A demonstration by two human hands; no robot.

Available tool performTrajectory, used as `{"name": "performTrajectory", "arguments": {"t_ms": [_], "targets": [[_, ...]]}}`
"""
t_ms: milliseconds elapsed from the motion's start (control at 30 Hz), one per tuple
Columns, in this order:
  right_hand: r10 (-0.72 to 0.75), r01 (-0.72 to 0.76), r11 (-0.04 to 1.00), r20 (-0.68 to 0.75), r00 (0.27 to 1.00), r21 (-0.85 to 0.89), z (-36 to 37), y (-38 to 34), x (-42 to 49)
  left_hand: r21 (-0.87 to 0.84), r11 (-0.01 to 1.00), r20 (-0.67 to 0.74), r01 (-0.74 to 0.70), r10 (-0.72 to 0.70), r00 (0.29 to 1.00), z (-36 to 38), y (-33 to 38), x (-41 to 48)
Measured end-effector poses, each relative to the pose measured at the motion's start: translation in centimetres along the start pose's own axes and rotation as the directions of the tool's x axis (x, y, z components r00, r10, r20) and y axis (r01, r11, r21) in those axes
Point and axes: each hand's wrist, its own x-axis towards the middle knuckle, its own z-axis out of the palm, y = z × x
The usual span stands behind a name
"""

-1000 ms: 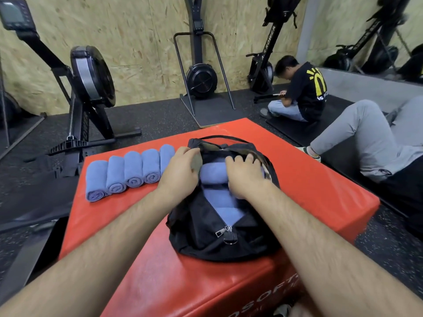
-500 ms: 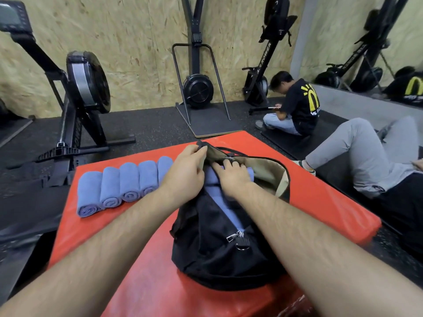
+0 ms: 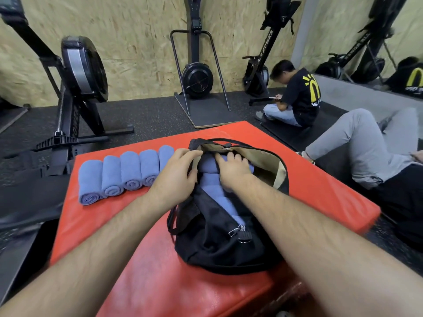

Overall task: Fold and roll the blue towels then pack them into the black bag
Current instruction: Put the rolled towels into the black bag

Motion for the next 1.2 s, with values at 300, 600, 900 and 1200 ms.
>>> {"name": "performTrajectory", "arguments": {"t_ms": [300,600,900,1200], "targets": [[-0.260,0.321,0.947,-0.600,0.756,-0.007,-7.1,-4.6,-11.0,-0.043,0.997,-0.077,0.069,-0.072,0.994,-2.6,0.4,-5.2],[-0.375,0.422,0.906,-0.376,0.847,0.045,-6.0,-14.7,-7.6,0.138,0.961,-0.107,0.238,-0.225,0.969,-6.0,-6.1,-8.2],[-0.119,0.116,0.963,-0.001,0.993,0.242,-0.3,-17.8,3.2,0.240,0.921,0.016,0.307,-0.320,0.947,-4.4,-11.5,-5.6],[0.115,-0.134,0.868,0.068,0.991,0.478,3.5,-18.1,8.4,0.257,0.902,0.025,0.347,-0.365,0.931,-4.0,-14.1,-5.5]]}}
